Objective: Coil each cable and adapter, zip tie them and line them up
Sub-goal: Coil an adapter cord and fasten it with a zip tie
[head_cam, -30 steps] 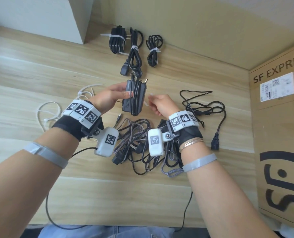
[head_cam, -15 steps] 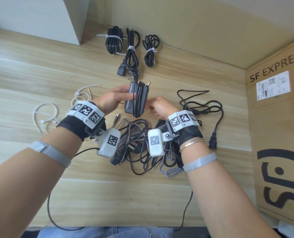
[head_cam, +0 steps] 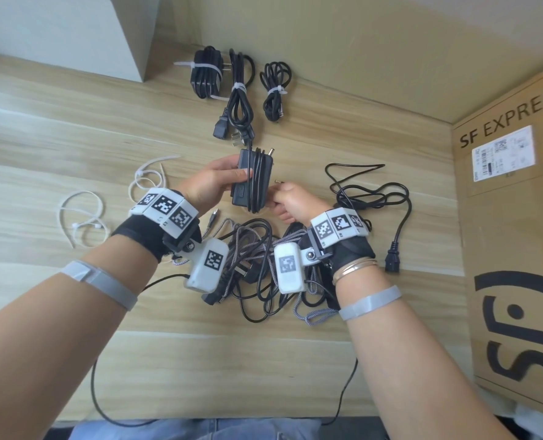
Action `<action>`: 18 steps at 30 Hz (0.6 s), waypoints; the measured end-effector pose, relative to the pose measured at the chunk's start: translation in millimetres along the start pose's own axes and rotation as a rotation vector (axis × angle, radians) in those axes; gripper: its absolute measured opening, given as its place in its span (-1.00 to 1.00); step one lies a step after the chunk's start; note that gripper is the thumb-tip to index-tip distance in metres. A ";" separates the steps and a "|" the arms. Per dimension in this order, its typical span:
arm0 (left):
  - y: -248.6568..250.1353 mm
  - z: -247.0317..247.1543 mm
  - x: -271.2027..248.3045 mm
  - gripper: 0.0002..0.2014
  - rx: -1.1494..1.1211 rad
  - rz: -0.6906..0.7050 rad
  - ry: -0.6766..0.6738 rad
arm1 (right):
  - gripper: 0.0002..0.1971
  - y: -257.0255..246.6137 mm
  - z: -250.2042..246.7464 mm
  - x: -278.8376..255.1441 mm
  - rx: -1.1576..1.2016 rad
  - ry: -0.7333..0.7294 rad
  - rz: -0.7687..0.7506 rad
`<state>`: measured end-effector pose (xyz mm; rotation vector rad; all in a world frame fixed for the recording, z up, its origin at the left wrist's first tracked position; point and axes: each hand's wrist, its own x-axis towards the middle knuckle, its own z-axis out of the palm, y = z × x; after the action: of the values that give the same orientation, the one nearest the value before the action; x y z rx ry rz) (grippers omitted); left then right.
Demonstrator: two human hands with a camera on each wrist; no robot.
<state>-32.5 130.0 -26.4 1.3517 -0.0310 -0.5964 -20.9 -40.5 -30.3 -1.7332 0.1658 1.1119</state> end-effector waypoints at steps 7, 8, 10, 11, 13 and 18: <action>-0.9 -0.1 0.3 -0.80 0.066 -0.031 0.046 | -0.56 0.5 -5.0 -6.1 -0.101 0.045 -0.016; -0.8 -0.3 0.0 -0.79 0.069 -0.034 0.028 | -0.56 0.2 -5.9 -7.1 -0.092 0.038 -0.012; -1.2 0.5 0.1 -0.74 0.066 -0.046 -0.007 | -0.56 0.0 -7.0 -8.5 -0.080 0.023 -0.007; -1.3 0.8 0.1 -0.72 0.054 -0.057 -0.008 | -0.56 -0.3 -6.9 -9.0 -0.082 0.016 -0.010; -1.4 1.9 0.3 -0.69 0.031 -0.076 -0.004 | -0.56 0.0 -6.5 -10.2 -0.096 0.011 -0.020; -5.9 3.8 5.5 -0.65 0.141 -0.107 0.099 | -0.60 7.8 -8.9 -15.2 -0.181 0.203 -0.158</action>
<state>-31.5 123.7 -32.7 1.5253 0.0813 -0.6258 -28.6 -56.9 -23.9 -1.9840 0.0523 0.8568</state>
